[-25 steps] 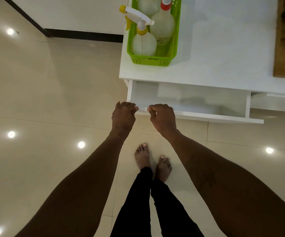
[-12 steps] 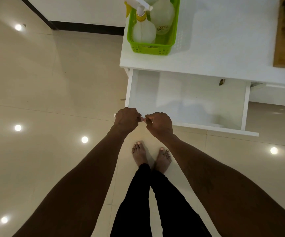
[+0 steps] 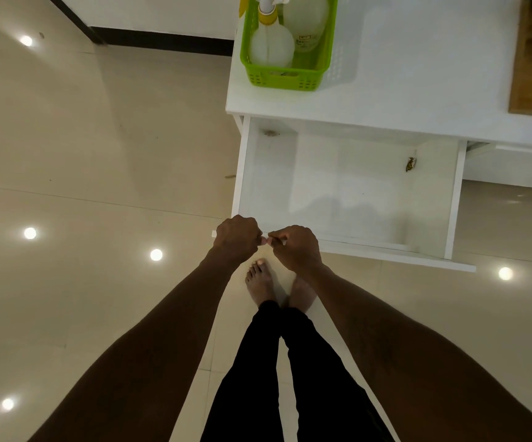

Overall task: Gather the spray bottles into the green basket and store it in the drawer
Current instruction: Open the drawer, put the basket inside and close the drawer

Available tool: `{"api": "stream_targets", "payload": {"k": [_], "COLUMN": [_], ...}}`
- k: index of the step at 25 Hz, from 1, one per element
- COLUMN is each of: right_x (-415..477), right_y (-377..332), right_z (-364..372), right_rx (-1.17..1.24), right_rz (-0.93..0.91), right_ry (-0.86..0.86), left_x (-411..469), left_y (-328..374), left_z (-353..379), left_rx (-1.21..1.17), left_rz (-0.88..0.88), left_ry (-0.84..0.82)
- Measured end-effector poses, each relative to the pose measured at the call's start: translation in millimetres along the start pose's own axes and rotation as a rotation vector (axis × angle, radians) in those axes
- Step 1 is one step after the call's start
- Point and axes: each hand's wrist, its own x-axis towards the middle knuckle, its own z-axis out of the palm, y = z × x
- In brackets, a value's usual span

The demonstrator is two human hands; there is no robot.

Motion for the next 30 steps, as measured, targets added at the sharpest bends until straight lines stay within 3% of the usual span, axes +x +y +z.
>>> {"api": "stream_targets", "payload": {"k": [18,20,23,27,30], "right_x": [-6.9,1.5,22.6,63.0,95.7], "right_y": [3.2,-2.5,-14.8,-38.9,-64.0], "right_z": [3.5,-6.2,-31.5,-80.6,-118.4], "right_rx": [0.06,0.091,0.154,0.189,0.291], "right_rz": [0.083,0.089,0.056,0.003,0.05], "right_ry": [-0.085,-0.001,0.228,0.442,0.59], "left_x": [-0.9,5.3,24.0,65.1,89.4], "left_y": [-3.7,-2.7,6.9,24.6,44.6], "left_z": [0.1,-8.4,-41.1,-106.6,-168.2], "left_rx": [-0.162,-0.309,-0.615,-1.17,-1.604], "left_rz": [-0.025,-0.032,-0.197,-0.422,-0.477], "left_ry": [-0.148,-0.107,0.115,0.347,0.441]}}
